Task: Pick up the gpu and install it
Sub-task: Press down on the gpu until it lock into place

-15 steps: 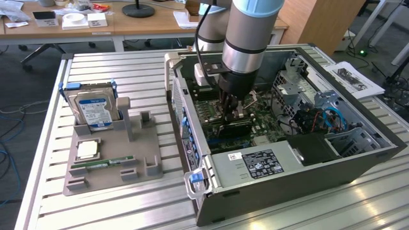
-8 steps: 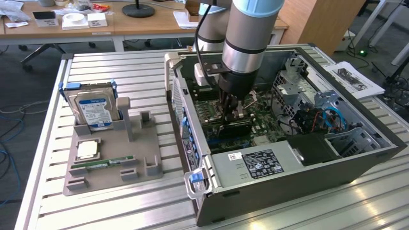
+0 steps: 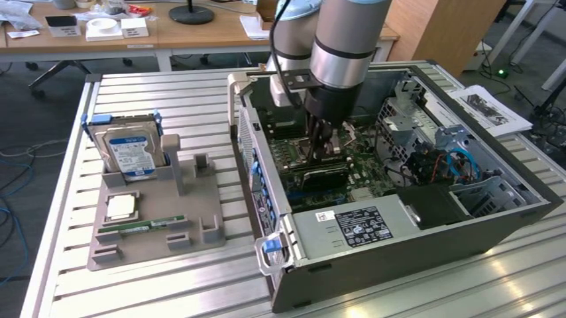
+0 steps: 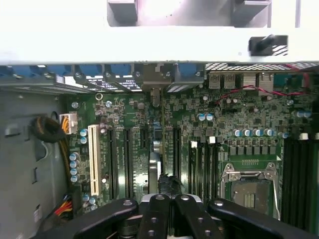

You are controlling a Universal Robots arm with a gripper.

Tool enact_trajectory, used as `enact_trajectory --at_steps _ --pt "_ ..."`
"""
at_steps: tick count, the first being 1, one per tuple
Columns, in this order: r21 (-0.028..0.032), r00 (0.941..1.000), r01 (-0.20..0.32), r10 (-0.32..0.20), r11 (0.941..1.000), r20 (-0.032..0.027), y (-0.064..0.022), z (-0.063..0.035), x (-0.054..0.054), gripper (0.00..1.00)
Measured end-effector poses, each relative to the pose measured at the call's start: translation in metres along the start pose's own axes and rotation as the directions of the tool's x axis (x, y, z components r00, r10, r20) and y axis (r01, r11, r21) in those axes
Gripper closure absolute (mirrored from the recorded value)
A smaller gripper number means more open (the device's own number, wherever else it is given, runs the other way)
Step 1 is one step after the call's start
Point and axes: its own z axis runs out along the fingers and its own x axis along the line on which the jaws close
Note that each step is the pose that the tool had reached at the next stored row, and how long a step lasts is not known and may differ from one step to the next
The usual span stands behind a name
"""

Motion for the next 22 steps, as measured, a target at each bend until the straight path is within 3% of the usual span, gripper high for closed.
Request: enact_trajectory --at_steps 8,22 --pt "-0.0001 1.0 0.0 0.0 1.0 -0.0002 -0.0005 -0.0309 -0.001 0.89" --pt "0.0 1.0 0.0 0.0 1.0 0.0 -0.0011 -0.0715 -0.001 0.89"
